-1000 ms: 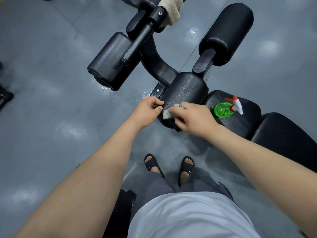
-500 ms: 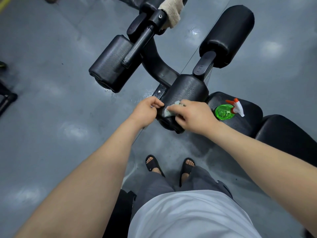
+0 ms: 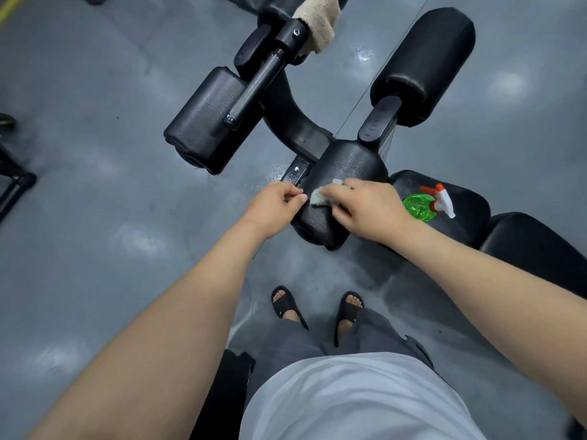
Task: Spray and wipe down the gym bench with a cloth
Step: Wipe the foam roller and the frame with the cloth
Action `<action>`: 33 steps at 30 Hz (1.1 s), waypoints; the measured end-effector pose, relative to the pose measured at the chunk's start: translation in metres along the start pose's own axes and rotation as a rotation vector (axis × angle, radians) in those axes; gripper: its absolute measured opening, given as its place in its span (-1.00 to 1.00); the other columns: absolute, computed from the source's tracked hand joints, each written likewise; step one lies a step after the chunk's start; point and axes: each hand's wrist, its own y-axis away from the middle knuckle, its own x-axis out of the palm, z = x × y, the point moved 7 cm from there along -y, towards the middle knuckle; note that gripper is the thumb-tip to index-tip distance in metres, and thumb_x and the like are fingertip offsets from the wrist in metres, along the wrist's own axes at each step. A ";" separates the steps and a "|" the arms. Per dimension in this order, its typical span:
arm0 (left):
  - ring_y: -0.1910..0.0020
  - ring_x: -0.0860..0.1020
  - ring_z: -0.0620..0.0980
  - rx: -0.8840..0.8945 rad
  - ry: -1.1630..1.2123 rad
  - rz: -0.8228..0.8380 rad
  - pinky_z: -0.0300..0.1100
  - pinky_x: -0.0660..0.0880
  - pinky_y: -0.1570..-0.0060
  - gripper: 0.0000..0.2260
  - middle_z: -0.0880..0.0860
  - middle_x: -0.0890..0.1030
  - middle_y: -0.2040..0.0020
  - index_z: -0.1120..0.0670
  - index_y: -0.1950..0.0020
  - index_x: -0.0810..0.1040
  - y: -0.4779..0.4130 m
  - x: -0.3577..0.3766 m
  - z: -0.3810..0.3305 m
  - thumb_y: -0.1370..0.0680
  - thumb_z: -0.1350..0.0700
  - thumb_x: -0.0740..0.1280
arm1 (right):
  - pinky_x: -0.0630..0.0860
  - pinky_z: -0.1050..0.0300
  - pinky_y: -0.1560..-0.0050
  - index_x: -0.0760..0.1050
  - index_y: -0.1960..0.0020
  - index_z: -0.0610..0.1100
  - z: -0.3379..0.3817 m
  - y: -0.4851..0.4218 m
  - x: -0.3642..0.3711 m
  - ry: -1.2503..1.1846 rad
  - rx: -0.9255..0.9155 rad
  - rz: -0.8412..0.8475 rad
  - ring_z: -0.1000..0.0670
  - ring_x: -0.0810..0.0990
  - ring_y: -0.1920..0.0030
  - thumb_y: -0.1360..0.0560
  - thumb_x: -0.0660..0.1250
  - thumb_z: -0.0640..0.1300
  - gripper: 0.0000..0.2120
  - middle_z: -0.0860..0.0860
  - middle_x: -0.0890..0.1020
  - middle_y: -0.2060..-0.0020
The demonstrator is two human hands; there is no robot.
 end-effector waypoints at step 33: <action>0.16 0.51 -0.03 0.093 0.012 -0.018 -0.06 0.53 -0.03 -0.80 0.04 0.57 0.01 -0.07 0.20 0.52 -0.009 0.006 -0.008 -0.50 0.03 0.53 | 0.52 -0.10 -0.08 0.58 -0.27 -0.15 -0.088 -0.031 -0.021 -0.192 0.223 -0.211 -0.19 0.45 -0.13 -0.59 0.38 -0.02 -0.69 -0.17 0.45 -0.09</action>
